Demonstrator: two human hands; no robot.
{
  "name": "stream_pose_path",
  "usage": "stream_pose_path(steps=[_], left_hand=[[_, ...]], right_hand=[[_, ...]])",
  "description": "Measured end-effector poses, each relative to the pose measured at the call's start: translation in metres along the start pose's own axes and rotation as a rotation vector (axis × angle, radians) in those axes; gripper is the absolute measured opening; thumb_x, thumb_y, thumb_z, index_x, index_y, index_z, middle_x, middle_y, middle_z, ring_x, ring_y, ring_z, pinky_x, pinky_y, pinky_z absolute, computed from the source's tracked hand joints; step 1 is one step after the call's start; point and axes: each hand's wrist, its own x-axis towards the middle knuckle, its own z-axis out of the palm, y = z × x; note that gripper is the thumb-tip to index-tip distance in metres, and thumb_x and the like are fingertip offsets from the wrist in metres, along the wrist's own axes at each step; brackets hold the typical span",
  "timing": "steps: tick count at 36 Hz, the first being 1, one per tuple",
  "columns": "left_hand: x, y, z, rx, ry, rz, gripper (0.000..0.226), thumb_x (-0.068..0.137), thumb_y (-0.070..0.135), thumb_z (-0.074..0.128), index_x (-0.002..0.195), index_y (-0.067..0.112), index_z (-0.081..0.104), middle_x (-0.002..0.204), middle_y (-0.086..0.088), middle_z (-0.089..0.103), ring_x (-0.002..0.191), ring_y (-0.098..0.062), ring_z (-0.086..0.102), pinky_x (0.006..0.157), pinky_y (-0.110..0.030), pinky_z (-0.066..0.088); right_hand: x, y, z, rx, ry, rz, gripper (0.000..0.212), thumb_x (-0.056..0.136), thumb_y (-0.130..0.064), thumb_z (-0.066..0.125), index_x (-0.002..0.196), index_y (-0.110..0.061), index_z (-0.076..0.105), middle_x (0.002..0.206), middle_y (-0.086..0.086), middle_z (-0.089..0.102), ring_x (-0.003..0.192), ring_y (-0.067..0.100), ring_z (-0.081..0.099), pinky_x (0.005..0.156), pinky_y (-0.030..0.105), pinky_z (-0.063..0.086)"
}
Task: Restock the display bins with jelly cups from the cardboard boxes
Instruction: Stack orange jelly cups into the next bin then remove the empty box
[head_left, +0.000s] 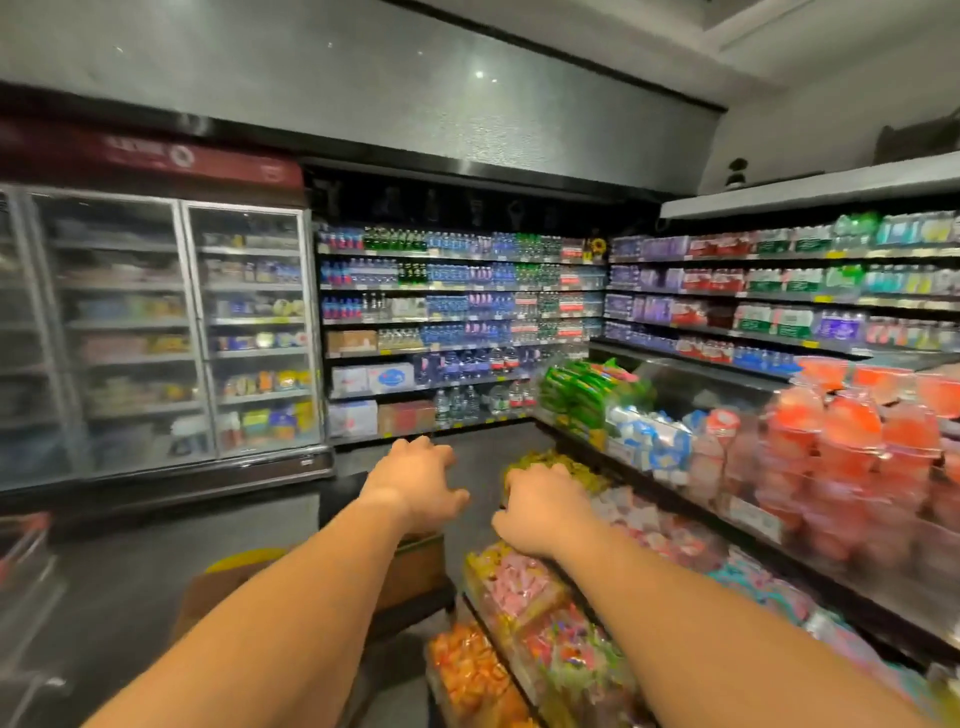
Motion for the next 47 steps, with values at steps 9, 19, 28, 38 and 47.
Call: stream_pose_path(steps=[9, 19, 28, 38, 47], left_hand=[[-0.03, -0.162, -0.002, 0.051, -0.017, -0.237, 0.061, 0.091, 0.054, 0.061, 0.144, 0.026, 0.049, 0.141, -0.003, 0.05, 0.132, -0.027, 0.041, 0.109, -0.043, 0.042], [-0.025, -0.293, 0.013, 0.087, -0.075, -0.366, 0.068, 0.089, 0.058, 0.06, 0.147, 0.026, 0.045, 0.146, -0.003, 0.046, 0.137, -0.026, 0.038, 0.112, -0.043, 0.04], [-0.013, -0.389, 0.033, 0.066, -0.075, -0.567, 0.068, 0.091, 0.055, 0.059, 0.149, 0.022, 0.044, 0.146, -0.007, 0.046, 0.136, -0.032, 0.038, 0.112, -0.043, 0.037], [0.065, -0.49, 0.062, 0.017, -0.107, -0.577, 0.066, 0.091, 0.053, 0.061, 0.146, 0.02, 0.045, 0.143, -0.007, 0.047, 0.135, -0.032, 0.039, 0.11, -0.042, 0.039], [0.159, -0.594, 0.095, 0.014, -0.215, -0.471, 0.065, 0.091, 0.051, 0.063, 0.147, 0.023, 0.045, 0.147, -0.007, 0.047, 0.138, -0.029, 0.039, 0.111, -0.037, 0.037]], right_hand=[[0.06, -0.156, 0.047, 0.108, -0.119, -0.203, 0.045, 0.095, -0.04, 0.051, 0.133, -0.017, 0.053, 0.136, 0.01, 0.052, 0.13, 0.035, 0.04, 0.105, 0.047, 0.038], [0.13, -0.267, 0.096, 0.135, -0.175, -0.321, 0.048, 0.095, -0.04, 0.054, 0.137, -0.017, 0.051, 0.137, 0.009, 0.052, 0.128, 0.034, 0.042, 0.105, 0.047, 0.04], [0.212, -0.341, 0.145, 0.126, -0.255, -0.443, 0.05, 0.093, -0.041, 0.053, 0.136, -0.017, 0.05, 0.136, 0.01, 0.053, 0.128, 0.033, 0.044, 0.101, 0.046, 0.042], [0.309, -0.407, 0.2, 0.099, -0.333, -0.448, 0.056, 0.09, -0.044, 0.055, 0.139, -0.02, 0.048, 0.136, 0.009, 0.054, 0.124, 0.033, 0.05, 0.097, 0.044, 0.044], [0.407, -0.46, 0.24, 0.122, -0.34, -0.341, 0.053, 0.088, -0.038, 0.057, 0.136, -0.017, 0.05, 0.132, 0.012, 0.053, 0.122, 0.034, 0.049, 0.1, 0.046, 0.045]])
